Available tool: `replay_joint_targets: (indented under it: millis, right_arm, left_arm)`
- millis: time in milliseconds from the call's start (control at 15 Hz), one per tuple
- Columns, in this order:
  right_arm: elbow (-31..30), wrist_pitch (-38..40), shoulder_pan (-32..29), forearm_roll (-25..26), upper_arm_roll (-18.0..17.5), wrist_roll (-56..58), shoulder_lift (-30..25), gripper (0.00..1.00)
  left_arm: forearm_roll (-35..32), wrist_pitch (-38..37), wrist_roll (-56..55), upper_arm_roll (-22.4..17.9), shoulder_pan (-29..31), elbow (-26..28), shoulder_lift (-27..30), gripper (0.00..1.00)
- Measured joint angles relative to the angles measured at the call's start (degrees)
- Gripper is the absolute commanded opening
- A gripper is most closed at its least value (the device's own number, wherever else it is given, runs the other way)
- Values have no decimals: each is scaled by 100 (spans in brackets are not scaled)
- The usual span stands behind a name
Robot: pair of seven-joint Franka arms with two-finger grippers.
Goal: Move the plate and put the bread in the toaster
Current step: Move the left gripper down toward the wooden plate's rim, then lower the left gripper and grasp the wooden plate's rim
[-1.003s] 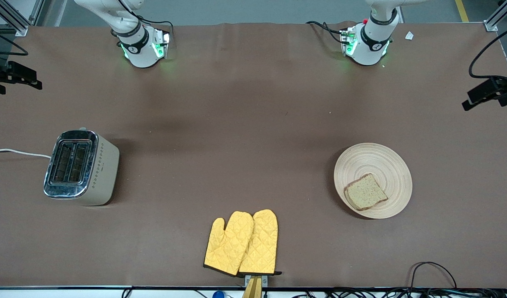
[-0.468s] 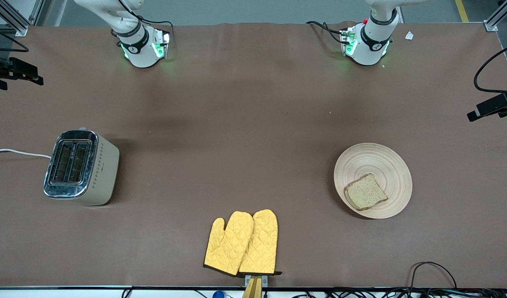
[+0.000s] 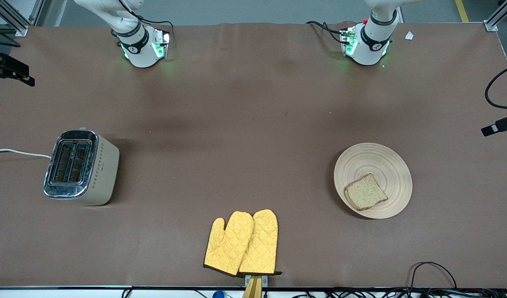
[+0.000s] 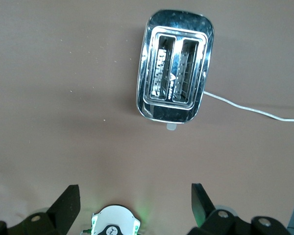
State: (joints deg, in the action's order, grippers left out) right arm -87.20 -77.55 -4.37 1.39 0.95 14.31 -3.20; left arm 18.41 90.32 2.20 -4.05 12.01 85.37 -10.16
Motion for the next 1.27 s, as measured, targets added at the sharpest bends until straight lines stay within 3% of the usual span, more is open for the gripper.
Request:
replay_joint_targets:
  millis: [602, 1003, 1270]
  right_arm:
    - [62, -720, 395, 2, -37, -99, 2, 100]
    - [69, -1043, 394, 2, -27, -108, 59, 100]
    - [68, -1043, 387, 2, -18, -116, 73, 100]
  left_arm:
    - [1233, 212, 926, -10, 802, 20, -1118, 100]
    - [2288, 615, 2324, -11, 1110, 35, -2349, 100]
    - [2568, 740, 3038, -10, 1182, 17, -2852, 96]
